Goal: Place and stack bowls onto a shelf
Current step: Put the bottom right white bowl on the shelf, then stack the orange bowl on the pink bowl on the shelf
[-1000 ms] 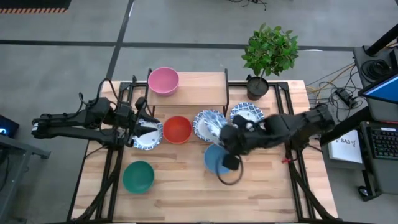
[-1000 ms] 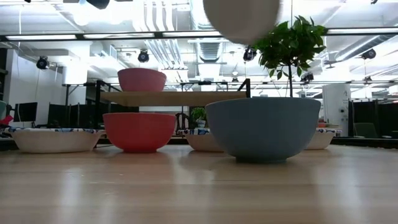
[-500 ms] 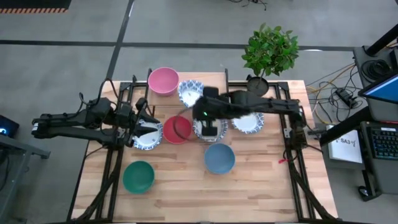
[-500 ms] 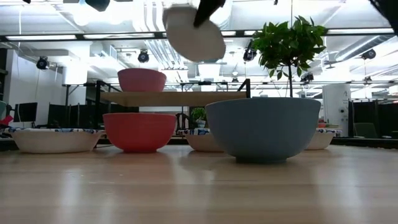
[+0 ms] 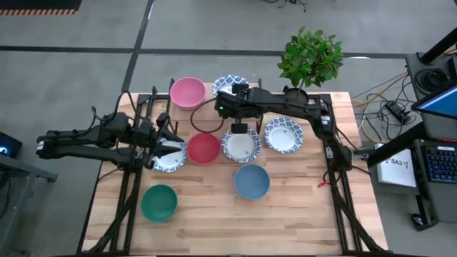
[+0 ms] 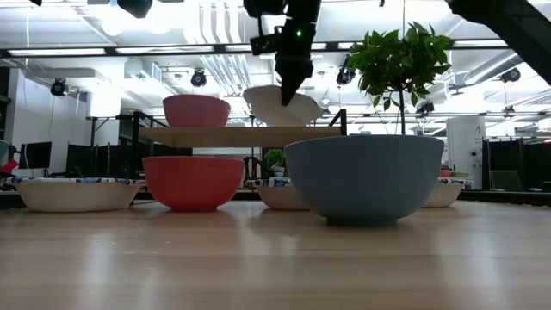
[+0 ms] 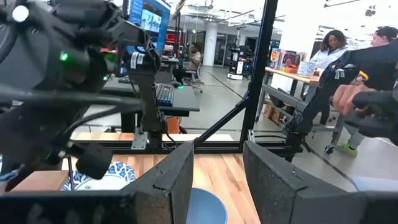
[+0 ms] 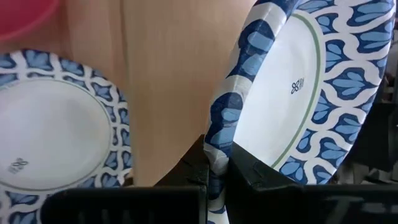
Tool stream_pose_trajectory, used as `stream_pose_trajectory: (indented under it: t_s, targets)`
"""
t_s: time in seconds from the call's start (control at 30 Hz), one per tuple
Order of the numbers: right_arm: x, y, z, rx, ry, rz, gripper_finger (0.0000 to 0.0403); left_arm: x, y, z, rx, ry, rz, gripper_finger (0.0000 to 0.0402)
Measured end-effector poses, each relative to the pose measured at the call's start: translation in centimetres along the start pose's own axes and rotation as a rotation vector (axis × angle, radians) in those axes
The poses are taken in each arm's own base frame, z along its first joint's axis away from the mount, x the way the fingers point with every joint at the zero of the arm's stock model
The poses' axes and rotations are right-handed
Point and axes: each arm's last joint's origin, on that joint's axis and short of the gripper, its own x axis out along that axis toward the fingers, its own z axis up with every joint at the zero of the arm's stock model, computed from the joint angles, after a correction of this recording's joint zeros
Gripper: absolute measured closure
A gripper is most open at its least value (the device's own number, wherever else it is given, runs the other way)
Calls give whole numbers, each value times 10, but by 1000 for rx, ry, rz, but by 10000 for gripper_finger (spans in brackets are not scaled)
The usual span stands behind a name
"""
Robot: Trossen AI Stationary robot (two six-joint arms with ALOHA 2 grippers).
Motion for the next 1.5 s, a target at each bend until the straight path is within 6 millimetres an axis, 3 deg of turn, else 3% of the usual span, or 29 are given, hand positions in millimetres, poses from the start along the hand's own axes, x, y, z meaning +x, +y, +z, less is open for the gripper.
stream_pose_trajectory:
  t_s: [0.27, 0.7, 0.93, 1.27, 1.5]
  targets:
    - [10, 1, 1, -30, 19, 5, 377, 1, 0, -1, -1, 6, 1, 278]
    - [7, -3, 0, -12, 10, 0, 242, 7, 2, -5, -7, 35, 4, 278]
    - [-23, -9, -11, 48, -18, 25, 207, 15, 7, -9, -28, 64, 70, 278]
    - [-84, -13, -32, 142, -269, 407, 219, 23, 9, -13, -107, 96, 86, 278]
    - [-121, 22, -46, 109, -437, 444, 236, 39, 13, -28, -258, 192, 107, 278]
